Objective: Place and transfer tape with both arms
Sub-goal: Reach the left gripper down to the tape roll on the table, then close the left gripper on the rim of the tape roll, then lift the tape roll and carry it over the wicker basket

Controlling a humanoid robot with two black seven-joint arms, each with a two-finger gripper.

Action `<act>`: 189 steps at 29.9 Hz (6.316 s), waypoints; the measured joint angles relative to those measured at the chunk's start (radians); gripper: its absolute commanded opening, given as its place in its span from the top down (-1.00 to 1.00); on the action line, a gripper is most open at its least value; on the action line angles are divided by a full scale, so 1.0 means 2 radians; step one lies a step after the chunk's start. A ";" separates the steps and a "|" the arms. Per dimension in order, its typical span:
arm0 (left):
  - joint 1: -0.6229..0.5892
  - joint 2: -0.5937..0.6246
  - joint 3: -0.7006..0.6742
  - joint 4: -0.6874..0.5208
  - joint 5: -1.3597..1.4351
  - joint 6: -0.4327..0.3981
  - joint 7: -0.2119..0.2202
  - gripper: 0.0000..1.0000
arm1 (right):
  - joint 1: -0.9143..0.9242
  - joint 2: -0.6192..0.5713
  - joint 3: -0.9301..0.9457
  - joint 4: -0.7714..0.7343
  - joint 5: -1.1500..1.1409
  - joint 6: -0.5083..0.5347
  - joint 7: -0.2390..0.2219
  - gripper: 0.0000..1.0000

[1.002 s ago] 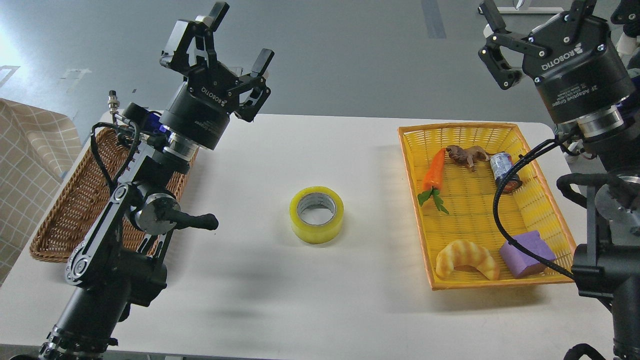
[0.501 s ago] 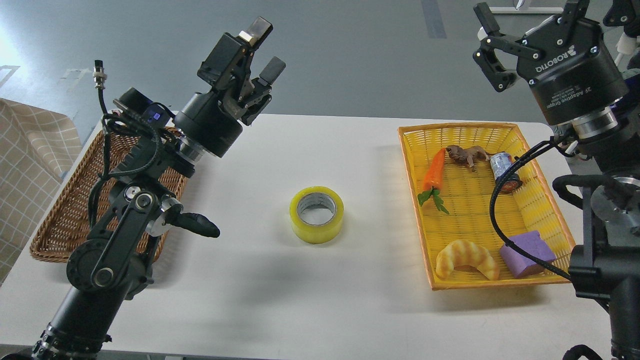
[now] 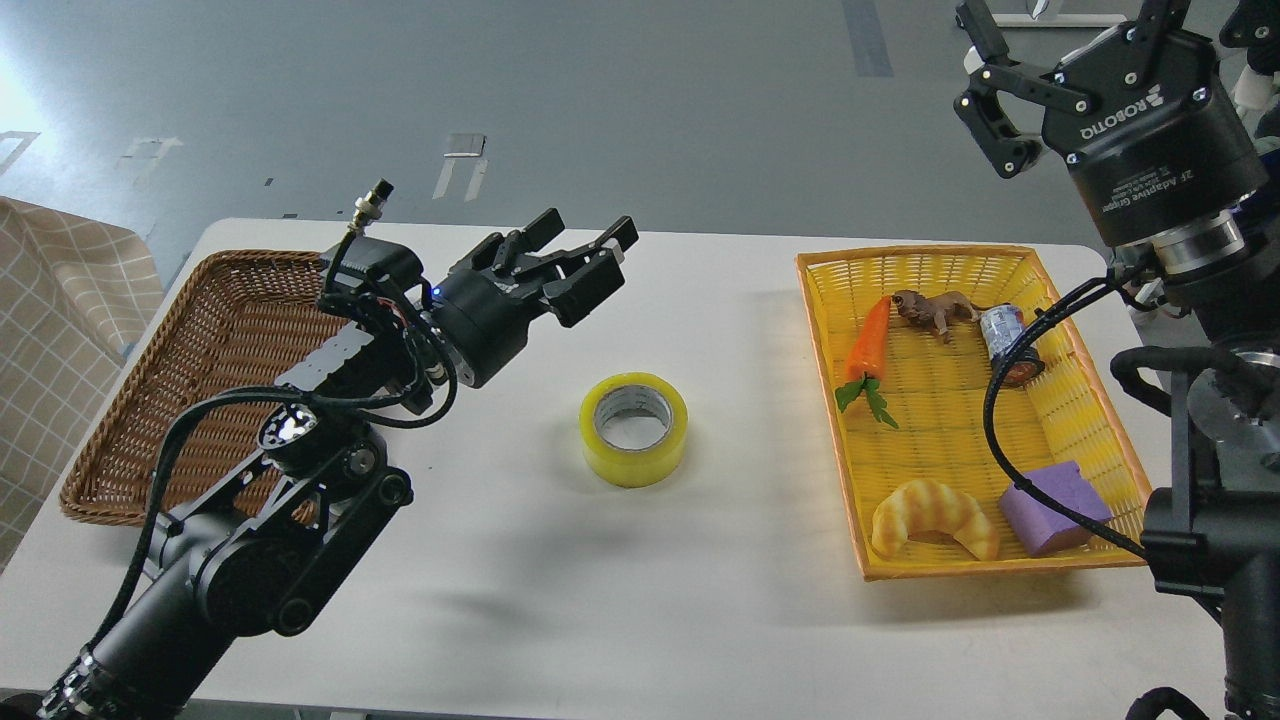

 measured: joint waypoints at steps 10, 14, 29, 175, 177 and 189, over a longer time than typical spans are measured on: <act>-0.005 0.006 0.072 0.002 0.001 0.001 0.051 -0.95 | -0.002 -0.001 0.002 0.004 0.011 0.000 0.000 -1.00; -0.004 0.003 0.082 0.005 0.001 0.001 0.055 -0.95 | -0.003 -0.005 0.003 0.004 0.012 0.000 0.000 -1.00; -0.009 0.004 0.141 0.041 0.001 0.005 0.057 -0.95 | -0.012 -0.005 0.006 0.004 0.012 0.000 0.000 -1.00; -0.219 0.236 0.255 0.166 0.001 0.040 -0.039 0.62 | -0.052 -0.015 0.066 0.000 0.012 0.000 -0.003 -1.00; -0.217 0.261 0.255 0.168 0.001 0.050 -0.047 0.62 | -0.052 -0.015 0.064 0.000 0.012 0.000 -0.003 -1.00; -0.152 0.385 0.256 0.213 0.001 0.127 -0.082 0.62 | -0.050 -0.015 0.060 -0.001 0.011 0.000 -0.005 -1.00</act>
